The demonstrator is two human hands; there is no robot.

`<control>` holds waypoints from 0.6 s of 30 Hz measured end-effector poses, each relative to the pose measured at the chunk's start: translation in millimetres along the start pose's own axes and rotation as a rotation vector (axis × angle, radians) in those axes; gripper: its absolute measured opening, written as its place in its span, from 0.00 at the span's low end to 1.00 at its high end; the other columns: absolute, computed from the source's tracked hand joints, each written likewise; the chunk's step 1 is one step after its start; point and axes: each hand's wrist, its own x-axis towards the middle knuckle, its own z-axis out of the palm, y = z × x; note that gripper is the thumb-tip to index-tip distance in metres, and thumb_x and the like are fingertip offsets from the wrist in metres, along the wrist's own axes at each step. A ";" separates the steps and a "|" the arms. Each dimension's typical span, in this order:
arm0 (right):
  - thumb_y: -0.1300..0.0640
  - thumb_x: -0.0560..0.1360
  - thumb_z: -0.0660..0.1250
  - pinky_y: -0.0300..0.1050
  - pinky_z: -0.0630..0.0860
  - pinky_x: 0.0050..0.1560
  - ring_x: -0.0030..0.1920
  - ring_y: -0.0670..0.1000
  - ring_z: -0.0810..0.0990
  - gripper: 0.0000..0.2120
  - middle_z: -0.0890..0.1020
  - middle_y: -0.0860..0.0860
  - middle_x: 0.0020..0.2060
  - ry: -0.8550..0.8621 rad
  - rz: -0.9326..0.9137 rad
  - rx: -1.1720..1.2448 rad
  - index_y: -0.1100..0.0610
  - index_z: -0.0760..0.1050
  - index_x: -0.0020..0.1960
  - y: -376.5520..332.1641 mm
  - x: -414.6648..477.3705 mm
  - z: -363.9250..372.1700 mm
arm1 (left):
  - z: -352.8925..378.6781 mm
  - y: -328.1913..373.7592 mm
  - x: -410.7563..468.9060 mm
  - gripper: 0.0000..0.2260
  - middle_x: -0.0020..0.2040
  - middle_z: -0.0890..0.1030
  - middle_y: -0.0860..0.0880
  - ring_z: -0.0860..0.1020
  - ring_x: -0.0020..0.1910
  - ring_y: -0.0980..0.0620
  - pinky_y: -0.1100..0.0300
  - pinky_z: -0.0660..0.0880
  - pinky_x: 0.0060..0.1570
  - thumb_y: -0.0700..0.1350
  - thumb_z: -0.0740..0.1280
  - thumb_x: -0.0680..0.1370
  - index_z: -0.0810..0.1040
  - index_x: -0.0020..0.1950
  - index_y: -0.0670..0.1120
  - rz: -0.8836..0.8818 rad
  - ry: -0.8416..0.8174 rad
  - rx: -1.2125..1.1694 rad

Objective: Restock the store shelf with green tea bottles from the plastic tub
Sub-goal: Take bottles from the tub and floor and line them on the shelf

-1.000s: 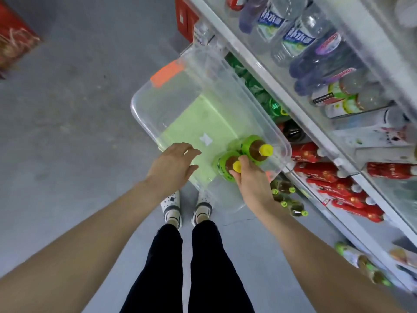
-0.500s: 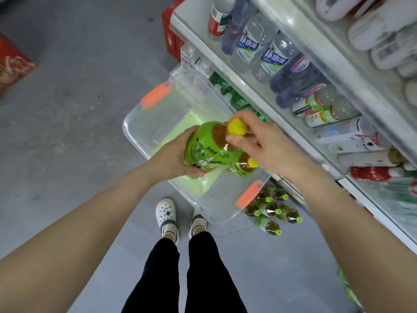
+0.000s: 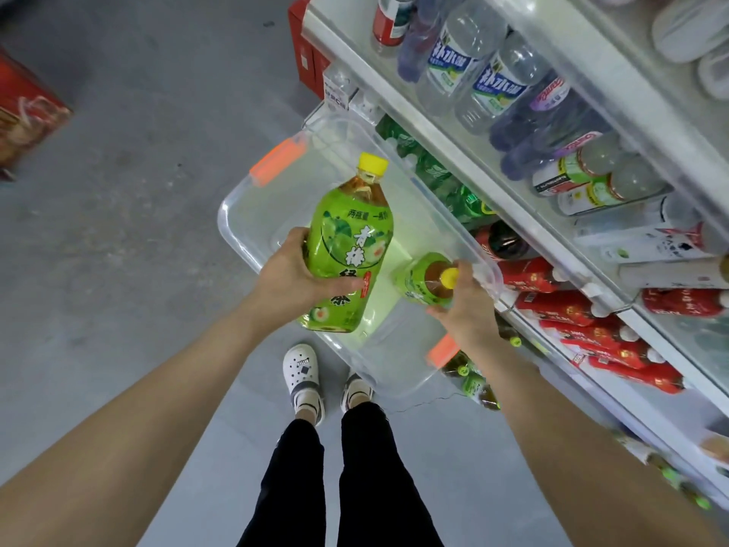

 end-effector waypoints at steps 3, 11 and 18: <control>0.55 0.67 0.79 0.57 0.75 0.55 0.56 0.63 0.78 0.35 0.80 0.60 0.55 0.189 -0.002 0.043 0.58 0.64 0.68 -4.7 13.9 18.2 | 1.4 -2.1 3.4 0.45 0.55 0.79 0.58 0.79 0.54 0.54 0.49 0.78 0.57 0.68 0.76 0.50 0.68 0.63 0.54 -0.019 -0.008 -0.014; 0.61 0.67 0.77 0.57 0.71 0.66 0.64 0.59 0.71 0.39 0.70 0.56 0.64 0.299 -0.183 0.266 0.52 0.62 0.72 -34.2 35.9 59.8 | 2.4 -10.3 15.9 0.43 0.54 0.81 0.56 0.81 0.53 0.53 0.48 0.79 0.55 0.68 0.77 0.50 0.69 0.61 0.54 -0.059 0.021 -0.069; 0.56 0.68 0.77 0.56 0.76 0.58 0.57 0.61 0.77 0.38 0.71 0.56 0.61 0.210 -0.152 0.216 0.45 0.60 0.72 -57.9 62.4 50.2 | -2.0 -9.3 17.4 0.43 0.53 0.82 0.55 0.82 0.50 0.53 0.48 0.80 0.53 0.66 0.77 0.51 0.71 0.61 0.53 -0.077 0.068 -0.172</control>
